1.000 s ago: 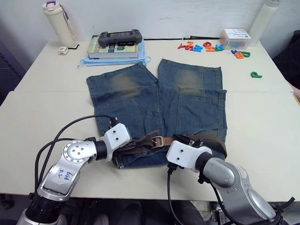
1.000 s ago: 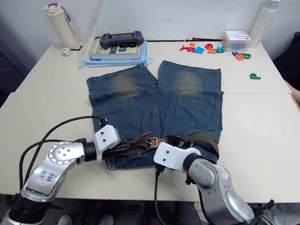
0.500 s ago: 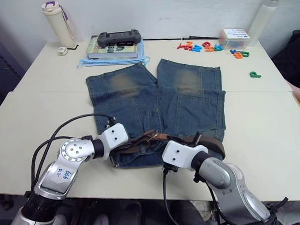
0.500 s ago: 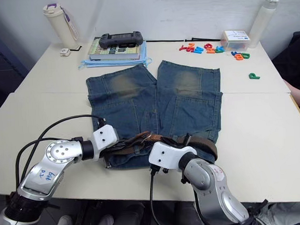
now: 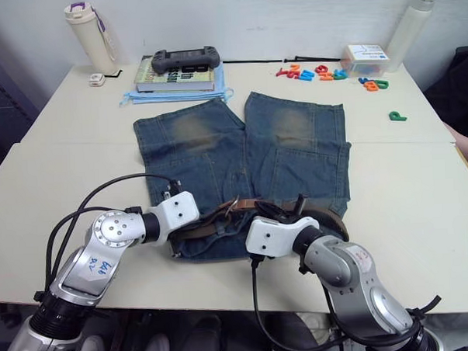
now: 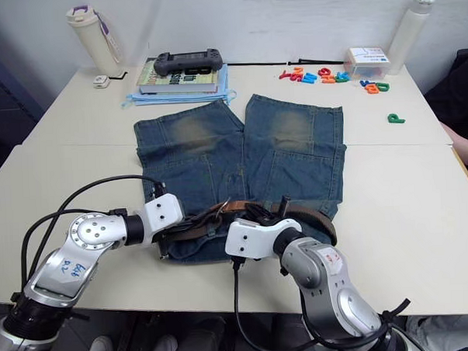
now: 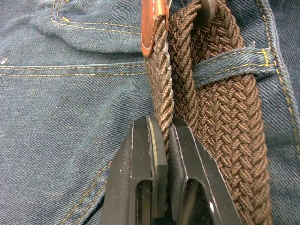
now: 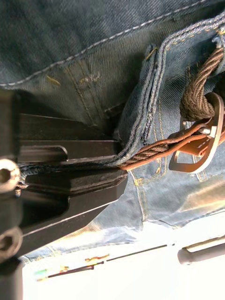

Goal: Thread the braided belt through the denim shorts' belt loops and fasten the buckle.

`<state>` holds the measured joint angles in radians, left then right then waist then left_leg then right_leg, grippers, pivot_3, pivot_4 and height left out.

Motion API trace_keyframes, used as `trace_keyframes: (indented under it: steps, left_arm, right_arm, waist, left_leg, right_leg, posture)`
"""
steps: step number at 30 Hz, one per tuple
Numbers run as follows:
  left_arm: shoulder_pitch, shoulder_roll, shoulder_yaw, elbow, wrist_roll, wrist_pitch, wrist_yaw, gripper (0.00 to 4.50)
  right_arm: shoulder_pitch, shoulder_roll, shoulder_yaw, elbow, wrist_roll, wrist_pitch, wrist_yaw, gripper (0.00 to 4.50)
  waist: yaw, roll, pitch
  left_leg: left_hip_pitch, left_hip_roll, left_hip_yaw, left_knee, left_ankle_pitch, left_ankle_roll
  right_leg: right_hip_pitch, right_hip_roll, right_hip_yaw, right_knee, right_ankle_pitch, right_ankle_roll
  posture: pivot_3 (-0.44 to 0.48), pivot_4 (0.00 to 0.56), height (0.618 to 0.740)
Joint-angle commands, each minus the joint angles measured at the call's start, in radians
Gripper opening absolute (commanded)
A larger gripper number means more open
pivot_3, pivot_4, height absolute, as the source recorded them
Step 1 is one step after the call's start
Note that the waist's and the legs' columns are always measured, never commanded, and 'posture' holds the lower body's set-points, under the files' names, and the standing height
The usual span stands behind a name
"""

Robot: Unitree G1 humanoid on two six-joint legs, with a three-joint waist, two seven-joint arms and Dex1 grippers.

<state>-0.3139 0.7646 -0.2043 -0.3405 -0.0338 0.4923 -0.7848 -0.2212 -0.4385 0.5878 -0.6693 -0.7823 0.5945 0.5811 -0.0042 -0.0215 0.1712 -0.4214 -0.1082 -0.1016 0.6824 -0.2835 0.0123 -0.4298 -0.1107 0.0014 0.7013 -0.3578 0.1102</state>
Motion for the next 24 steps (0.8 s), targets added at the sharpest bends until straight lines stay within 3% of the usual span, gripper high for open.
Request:
trace_keyframes:
  steps: [1,10,19,24]
  left_arm:
    - [-0.010,0.049,0.010,0.002,0.021,-0.025,-0.043,0.00]
    - [-0.096,0.124,-0.007,0.091,0.092,-0.188,-0.098,0.00]
    - [-0.199,0.124,-0.044,0.182,0.247,-0.418,-0.081,0.00]
    - [-0.217,0.089,-0.045,0.175,0.268,-0.448,-0.083,0.00]
  right_arm:
    - [-0.032,0.026,-0.010,-0.008,-0.027,-0.049,0.005,0.02]
    - [-0.074,0.036,-0.021,0.041,-0.031,-0.138,0.047,0.02]
    - [-0.079,0.047,-0.032,0.061,-0.035,-0.172,0.072,0.02]
    - [-0.073,0.061,-0.031,0.062,-0.044,-0.172,0.076,0.02]
  waist:
    - [-0.001,0.000,0.000]
    - [0.001,0.000,0.000]
    - [0.000,0.000,0.000]
    - [0.001,0.000,0.000]
  left_leg:
    - [0.000,0.000,0.000,0.000,0.000,0.000]
    - [0.000,0.000,0.000,0.000,0.000,0.000]
    - [-0.001,-0.001,0.002,0.000,0.000,-0.001]
    - [-0.002,-0.001,0.002,0.001,0.001,-0.001]
  right_leg:
    - [0.000,0.000,0.000,0.000,0.000,0.000]
    - [-0.002,0.000,0.000,0.002,0.000,-0.001]
    - [-0.004,0.000,0.002,0.005,-0.001,-0.001]
    - [-0.006,0.000,0.002,0.007,-0.001,-0.001]
  posture:
    - [0.000,0.150,0.667]
    - [0.000,0.150,0.667]
    - [0.000,0.150,0.667]
    - [0.000,0.150,0.667]
